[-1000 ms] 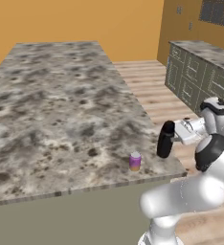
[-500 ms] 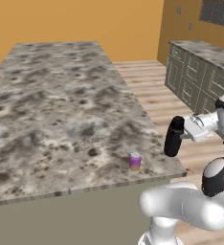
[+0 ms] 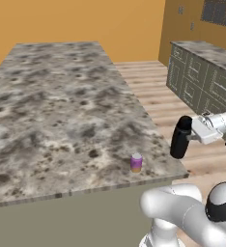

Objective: Pick the can, water bottle from the counter and place them in the open cabinet.

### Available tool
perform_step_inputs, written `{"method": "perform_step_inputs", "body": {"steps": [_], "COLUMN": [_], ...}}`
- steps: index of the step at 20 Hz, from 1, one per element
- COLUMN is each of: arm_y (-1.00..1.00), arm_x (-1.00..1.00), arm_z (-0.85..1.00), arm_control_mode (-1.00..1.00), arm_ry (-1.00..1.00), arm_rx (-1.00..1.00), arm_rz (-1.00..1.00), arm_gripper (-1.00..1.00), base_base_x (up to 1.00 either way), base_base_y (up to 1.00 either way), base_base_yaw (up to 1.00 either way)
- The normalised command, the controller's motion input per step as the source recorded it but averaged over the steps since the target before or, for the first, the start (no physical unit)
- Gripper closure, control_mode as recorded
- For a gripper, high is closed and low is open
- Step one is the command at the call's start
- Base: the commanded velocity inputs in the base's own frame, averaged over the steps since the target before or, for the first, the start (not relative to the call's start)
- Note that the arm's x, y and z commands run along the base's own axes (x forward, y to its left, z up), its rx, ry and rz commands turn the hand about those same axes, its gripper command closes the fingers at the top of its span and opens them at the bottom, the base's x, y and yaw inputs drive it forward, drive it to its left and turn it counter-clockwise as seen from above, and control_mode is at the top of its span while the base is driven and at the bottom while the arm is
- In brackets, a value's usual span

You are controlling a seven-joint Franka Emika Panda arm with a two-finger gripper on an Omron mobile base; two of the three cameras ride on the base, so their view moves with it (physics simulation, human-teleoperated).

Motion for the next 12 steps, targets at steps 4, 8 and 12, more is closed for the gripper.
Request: {"method": "perform_step_inputs", "body": {"steps": [4,8,12], "arm_y": [0.0,0.0,0.0], "arm_x": [0.0,0.0,0.0], "arm_z": [0.0,0.0,0.0], "arm_control_mode": [1.0,1.0,1.0], "arm_ry": [0.0,0.0,0.0], "arm_rx": [0.0,0.0,0.0], "arm_rz": [0.0,0.0,0.0], "arm_gripper": [1.0,1.0,1.0], "base_base_x": [-0.14,-0.26,-0.27], "base_base_y": [0.0,-0.02,-0.16], "base_base_yaw": [-0.13,-0.34,-0.39]}}
